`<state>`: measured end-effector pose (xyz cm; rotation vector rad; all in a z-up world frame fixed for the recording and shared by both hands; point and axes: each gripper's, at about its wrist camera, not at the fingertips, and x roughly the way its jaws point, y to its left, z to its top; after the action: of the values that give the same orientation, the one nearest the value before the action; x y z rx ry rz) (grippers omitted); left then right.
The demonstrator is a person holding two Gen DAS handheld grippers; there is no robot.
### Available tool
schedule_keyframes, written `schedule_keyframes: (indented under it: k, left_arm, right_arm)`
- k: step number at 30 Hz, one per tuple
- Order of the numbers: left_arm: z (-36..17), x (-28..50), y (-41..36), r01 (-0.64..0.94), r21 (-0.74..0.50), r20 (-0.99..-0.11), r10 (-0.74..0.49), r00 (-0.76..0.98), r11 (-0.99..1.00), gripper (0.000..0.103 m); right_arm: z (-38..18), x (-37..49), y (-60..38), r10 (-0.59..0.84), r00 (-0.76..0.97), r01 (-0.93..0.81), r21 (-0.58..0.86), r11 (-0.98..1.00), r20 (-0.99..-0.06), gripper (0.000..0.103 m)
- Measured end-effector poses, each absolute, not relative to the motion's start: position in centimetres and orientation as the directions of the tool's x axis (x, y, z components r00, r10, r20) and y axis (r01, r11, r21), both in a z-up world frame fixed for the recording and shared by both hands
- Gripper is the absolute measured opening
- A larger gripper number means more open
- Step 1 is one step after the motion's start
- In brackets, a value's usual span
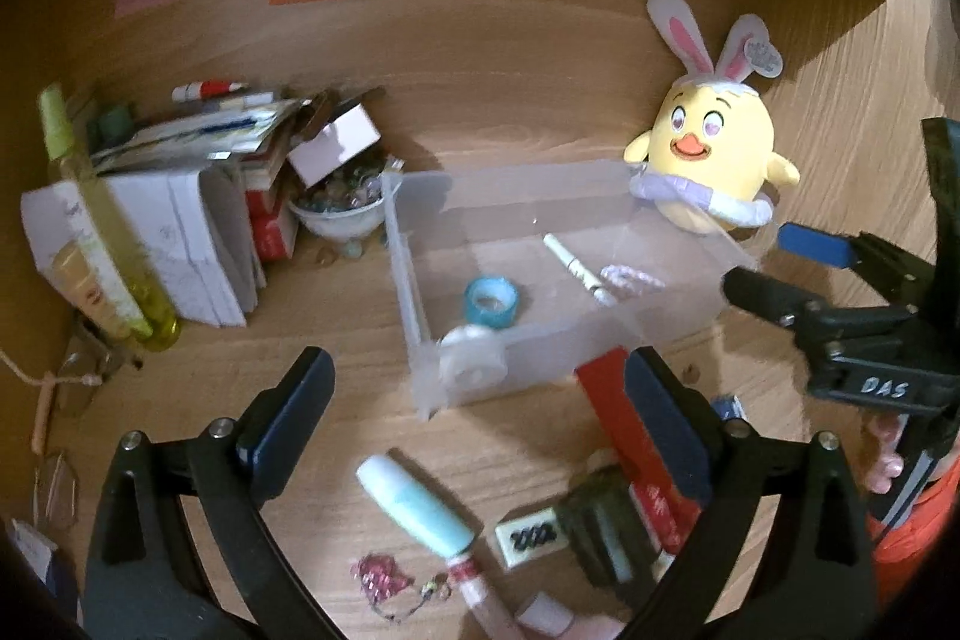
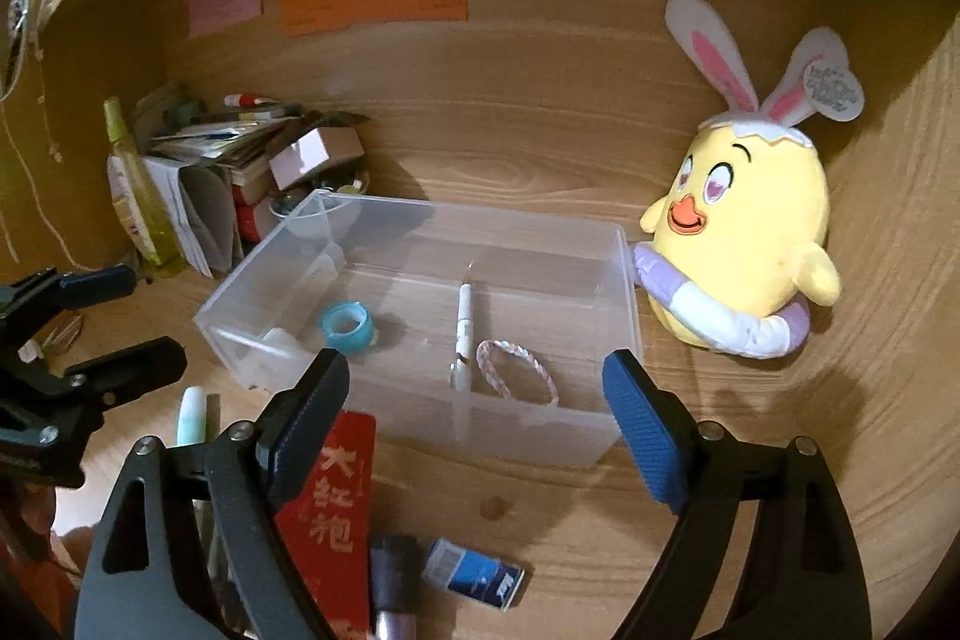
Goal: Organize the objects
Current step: 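Withdraw both tools from the box toward the remaining items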
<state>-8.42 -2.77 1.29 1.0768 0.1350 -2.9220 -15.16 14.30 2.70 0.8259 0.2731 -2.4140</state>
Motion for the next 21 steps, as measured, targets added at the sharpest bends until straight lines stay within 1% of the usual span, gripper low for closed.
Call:
schedule_keyframes:
  k: [9,14,21]
  left_arm:
    - [0.4,-4.8,-5.2,0.117,-0.061,-0.669,-0.047,-0.742,-0.991,0.099]
    - [-1.1,-3.6,-6.5,0.147,-0.067,-0.705,-0.057,-0.707,-0.987,0.099]
    - [-3.5,-2.2,-7.1,0.163,-0.095,-0.743,-0.039,-0.669,-0.982,0.099]
  right_arm:
    - [2.3,-12.7,15.4,-0.447,-0.655,0.566,-0.005,-0.824,-0.609,0.087]
    - [1.3,-11.8,15.8,-0.437,-0.644,0.561,0.001,-0.828,-0.628,0.087]
    - [-0.7,-10.5,16.2,-0.423,-0.613,0.559,0.012,-0.829,-0.667,0.087]
